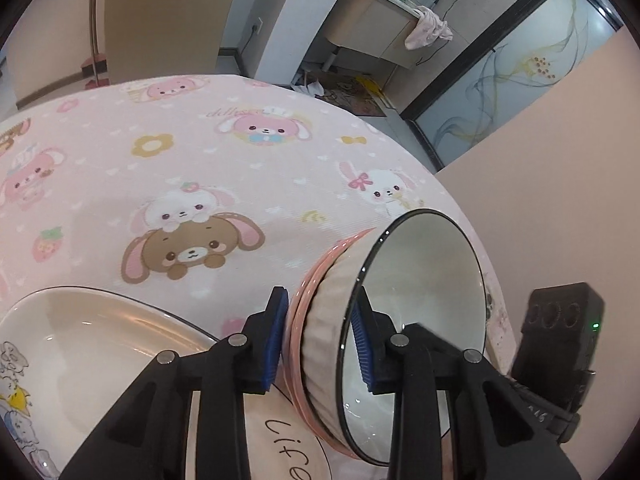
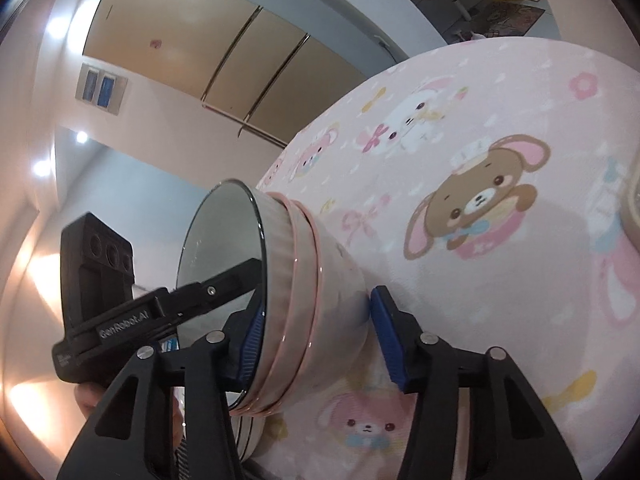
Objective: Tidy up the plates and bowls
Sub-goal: 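Lift the bowl stack with both tools and carry it over the 'Life' plate stack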
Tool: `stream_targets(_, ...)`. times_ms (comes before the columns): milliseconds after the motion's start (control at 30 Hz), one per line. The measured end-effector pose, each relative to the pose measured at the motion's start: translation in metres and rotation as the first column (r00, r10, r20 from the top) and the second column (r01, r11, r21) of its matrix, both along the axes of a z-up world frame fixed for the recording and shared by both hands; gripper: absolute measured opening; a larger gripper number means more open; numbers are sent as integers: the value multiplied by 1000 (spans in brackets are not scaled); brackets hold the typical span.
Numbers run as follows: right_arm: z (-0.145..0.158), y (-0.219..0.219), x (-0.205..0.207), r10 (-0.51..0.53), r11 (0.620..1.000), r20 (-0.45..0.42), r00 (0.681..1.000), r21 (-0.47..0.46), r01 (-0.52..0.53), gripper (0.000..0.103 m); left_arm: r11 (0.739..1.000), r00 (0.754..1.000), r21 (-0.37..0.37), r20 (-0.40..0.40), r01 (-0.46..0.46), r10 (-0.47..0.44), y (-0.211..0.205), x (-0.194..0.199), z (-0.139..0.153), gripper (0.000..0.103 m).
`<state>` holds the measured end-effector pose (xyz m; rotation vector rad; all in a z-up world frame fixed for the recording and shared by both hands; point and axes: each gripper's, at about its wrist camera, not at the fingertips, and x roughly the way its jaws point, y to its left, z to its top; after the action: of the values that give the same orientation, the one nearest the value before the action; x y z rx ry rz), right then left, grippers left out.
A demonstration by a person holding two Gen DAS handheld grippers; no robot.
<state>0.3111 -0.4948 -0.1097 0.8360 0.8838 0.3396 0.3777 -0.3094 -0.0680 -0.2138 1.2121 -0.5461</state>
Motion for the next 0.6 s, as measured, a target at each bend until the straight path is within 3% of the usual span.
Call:
stream_targets(67, -5, 4, 3, 15, 1000, -16, 1000, 2, -15, 49, 1000, 1000, -2, 10, 3, -3, 1, -1, 1, 40)
stream_targets(167, 0, 6, 2, 14, 1000, -10, 1000, -19, -15, 50, 999, 998, -26, 44, 46, -44, -6, -7, 3, 61)
stream_targets(200, 1, 6, 2, 16, 1000, -10, 1000, -21, -16, 50, 998, 997, -16, 44, 57, -56, -10, -7, 4, 67)
stream_targets(267, 2, 6, 2, 18, 1000, -12, 1000, -21, -18, 50, 998, 998, 23, 37, 54, -55, -20, -6, 6, 71)
stream_targets(333, 3, 6, 1, 13, 1000, -12, 1000, -25, -13, 48, 994, 997, 98, 44, 51, -55, -28, -7, 6, 69)
stream_targets(367, 2, 6, 2, 10, 999, -13, 1000, -31, -10, 47, 992, 997, 117, 56, 52, -59, -31, -7, 7, 55)
stream_targets(400, 3, 5, 0, 4, 999, -13, 1000, -37, -5, 46, 989, 997, 139, 61, 39, -48, -30, -6, 7, 52)
stream_targets(533, 1, 4, -7, -40, 998, -6, 999, -57, 39, 41, 997, 1000, 70, 24, -15, 14, -16, -4, 8, 43)
stream_targets(600, 2, 3, -10, -58, 997, -20, 998, -48, 57, 41, 997, 999, 73, 33, -18, 16, -14, -8, 6, 42)
